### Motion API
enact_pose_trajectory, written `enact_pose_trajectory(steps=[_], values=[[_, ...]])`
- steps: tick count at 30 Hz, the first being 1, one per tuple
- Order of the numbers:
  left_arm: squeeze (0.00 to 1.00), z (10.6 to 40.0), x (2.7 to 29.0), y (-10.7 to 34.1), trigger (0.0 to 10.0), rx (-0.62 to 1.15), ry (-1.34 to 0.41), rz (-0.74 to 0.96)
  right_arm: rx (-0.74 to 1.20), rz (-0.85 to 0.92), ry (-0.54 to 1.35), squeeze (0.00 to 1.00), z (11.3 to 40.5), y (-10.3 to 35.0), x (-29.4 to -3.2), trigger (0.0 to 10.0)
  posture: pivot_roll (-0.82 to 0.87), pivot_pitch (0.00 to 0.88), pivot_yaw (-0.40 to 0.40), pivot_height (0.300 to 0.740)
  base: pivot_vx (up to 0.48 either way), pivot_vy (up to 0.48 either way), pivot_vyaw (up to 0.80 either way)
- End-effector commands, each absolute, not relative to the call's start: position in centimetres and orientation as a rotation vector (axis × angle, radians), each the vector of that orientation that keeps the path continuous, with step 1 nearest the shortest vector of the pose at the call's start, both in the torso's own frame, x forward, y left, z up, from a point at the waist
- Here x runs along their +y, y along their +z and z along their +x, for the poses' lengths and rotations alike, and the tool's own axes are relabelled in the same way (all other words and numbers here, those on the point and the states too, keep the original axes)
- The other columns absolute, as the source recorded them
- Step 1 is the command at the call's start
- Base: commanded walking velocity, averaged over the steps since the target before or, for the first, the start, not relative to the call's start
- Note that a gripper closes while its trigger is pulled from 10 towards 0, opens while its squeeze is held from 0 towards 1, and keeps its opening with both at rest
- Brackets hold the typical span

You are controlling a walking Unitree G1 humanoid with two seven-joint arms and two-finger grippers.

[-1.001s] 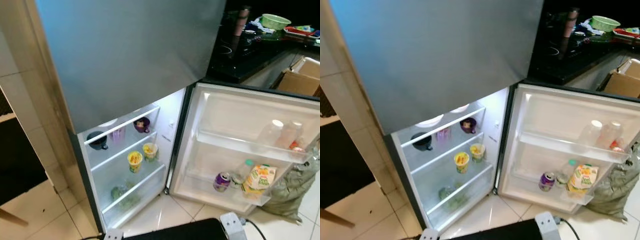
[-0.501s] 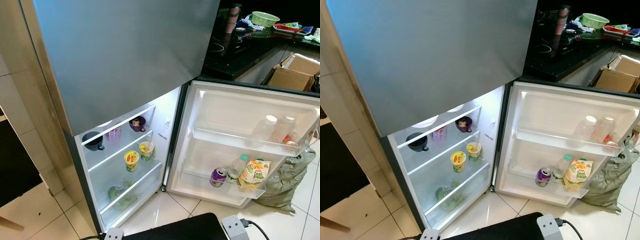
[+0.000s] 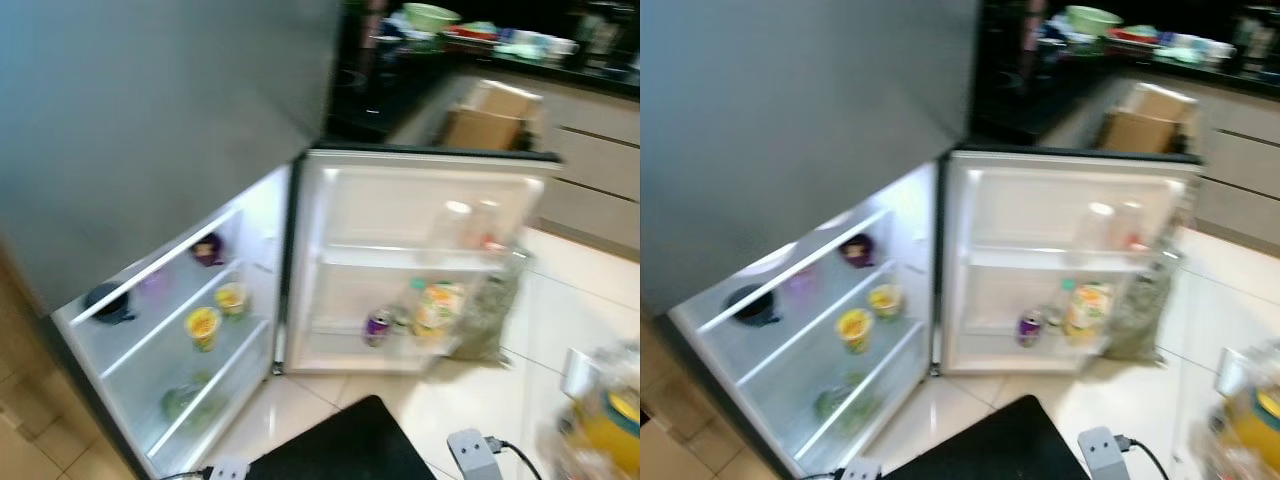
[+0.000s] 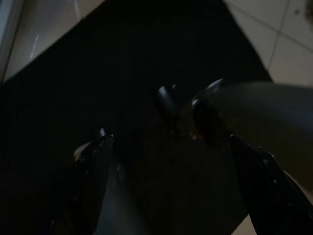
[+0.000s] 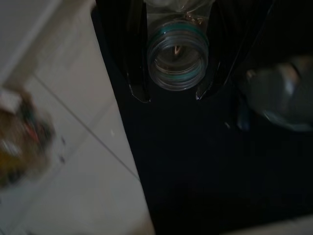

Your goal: Restocking fridge

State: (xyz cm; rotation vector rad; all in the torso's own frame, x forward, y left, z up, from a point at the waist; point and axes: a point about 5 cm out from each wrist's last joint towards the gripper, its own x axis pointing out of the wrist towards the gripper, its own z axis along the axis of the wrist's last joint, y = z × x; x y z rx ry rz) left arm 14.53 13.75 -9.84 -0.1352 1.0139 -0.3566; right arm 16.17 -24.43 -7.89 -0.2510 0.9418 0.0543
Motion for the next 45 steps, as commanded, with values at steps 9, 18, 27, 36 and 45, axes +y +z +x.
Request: enact_pose_trajectory(steps=[9, 18, 27, 36, 45], values=[[0.0, 13.7, 14.0, -10.1, 10.0, 1.047, -0.37, -0.134, 0.916, -0.264, 0.07, 0.0, 16.9, -7.6, -24.1, 10.0, -0.06, 0.0, -0.07, 0.74, 0.0, 0.0, 0.0], [0.0, 13.5, 14.0, -10.2, 10.0, 1.062, -0.384, -0.134, 0.878, -0.286, 0.089, 0.0, 17.4, -7.4, -23.8, 10.0, -0.06, 0.0, -0.066, 0.74, 0.0, -0.189, 0.0], [0.0, 13.8, 14.0, -10.1, 10.0, 1.049, -0.354, -0.147, 0.865, -0.285, 0.091, 0.0, 17.8, -7.2, -23.7, 10.0, -0.07, 0.0, -0.069, 0.74, 0.0, -0.246, 0.0], [0.0, 13.7, 14.1, -10.2, 10.0, 1.047, -0.334, -0.153, 0.866, -0.285, 0.098, 0.0, 17.7, -7.2, -23.7, 10.0, -0.06, 0.0, -0.07, 0.74, 0.0, 0.0, 0.0], [0.0, 13.7, 14.0, -10.2, 10.0, 1.047, -0.354, -0.147, 0.797, -0.278, 0.101, 0.0, 19.4, -6.4, -23.4, 10.0, -0.07, 0.0, -0.071, 0.74, 0.091, 0.0, 0.0]])
